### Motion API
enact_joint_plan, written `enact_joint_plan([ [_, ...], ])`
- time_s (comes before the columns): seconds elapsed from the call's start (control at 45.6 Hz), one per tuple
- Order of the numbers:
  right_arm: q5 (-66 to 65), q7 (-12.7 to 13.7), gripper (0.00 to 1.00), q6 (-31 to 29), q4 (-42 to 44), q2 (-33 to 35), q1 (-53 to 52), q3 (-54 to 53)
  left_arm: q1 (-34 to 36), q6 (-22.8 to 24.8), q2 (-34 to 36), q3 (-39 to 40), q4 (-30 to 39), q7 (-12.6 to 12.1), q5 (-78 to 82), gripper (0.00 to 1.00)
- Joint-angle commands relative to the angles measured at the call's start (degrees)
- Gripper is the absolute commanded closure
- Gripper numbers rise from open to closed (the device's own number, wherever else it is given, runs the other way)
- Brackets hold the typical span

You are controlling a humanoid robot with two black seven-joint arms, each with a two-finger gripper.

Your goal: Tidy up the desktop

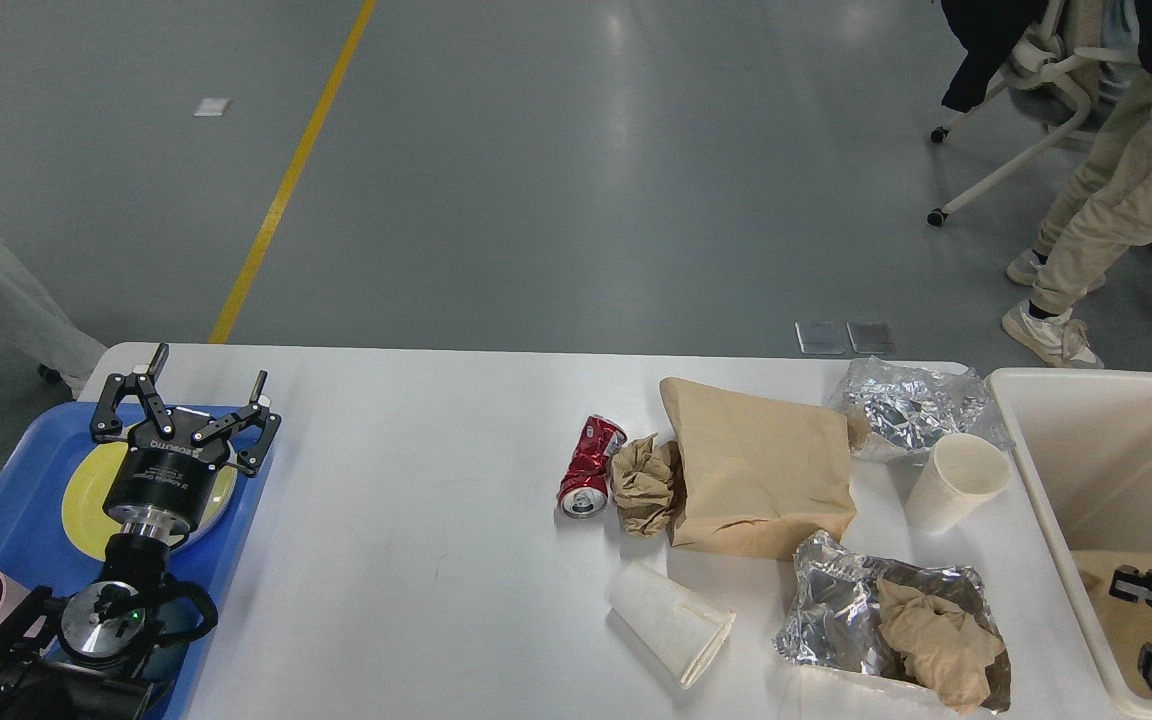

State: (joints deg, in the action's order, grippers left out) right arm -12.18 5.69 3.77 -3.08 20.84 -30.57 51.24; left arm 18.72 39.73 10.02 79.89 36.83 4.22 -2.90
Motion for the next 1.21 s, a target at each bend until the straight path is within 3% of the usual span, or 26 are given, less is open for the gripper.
enact_joint_plan([
  [0.0,-0.04,0.03,0.00,-0.16,-0.35,0.25,-0.46,0.00,0.00,0.00,0.00,0.00,0.00,0.00,0.00,0.04],
  [0.285,-0.13,0.03,0.00,-0.87,-4.91,2.26,-3.44,-0.09,0.00,0.00,0.00,0.00,0.00,0.00,0.00,0.04],
  [0.548,-3.73,0.55,0.00,-7.89,-33.82,15.97,-25.83,7.28,0.00,0.00,0.00,0.00,0.00,0.00,0.00,0.04],
  [0.658,-4.34,0.55,0.00,-15.35,-42.96,17.92,-39.10,16.33,0.00,0.00,0.00,0.00,0.00,0.00,0.00,0.03],
  [0.921,-4.08,0.82,0.00,-43.04,-54.30,14.76,-67.32,28.82,0.00,0.00,0.00,0.00,0.00,0.00,0.00,0.03],
  [1.184,-3.91,0.90,0.00,-48.58,-76.72,6.32,-94.05,33.66,0.00,0.00,0.00,0.00,0.00,0.00,0.00,0.03],
])
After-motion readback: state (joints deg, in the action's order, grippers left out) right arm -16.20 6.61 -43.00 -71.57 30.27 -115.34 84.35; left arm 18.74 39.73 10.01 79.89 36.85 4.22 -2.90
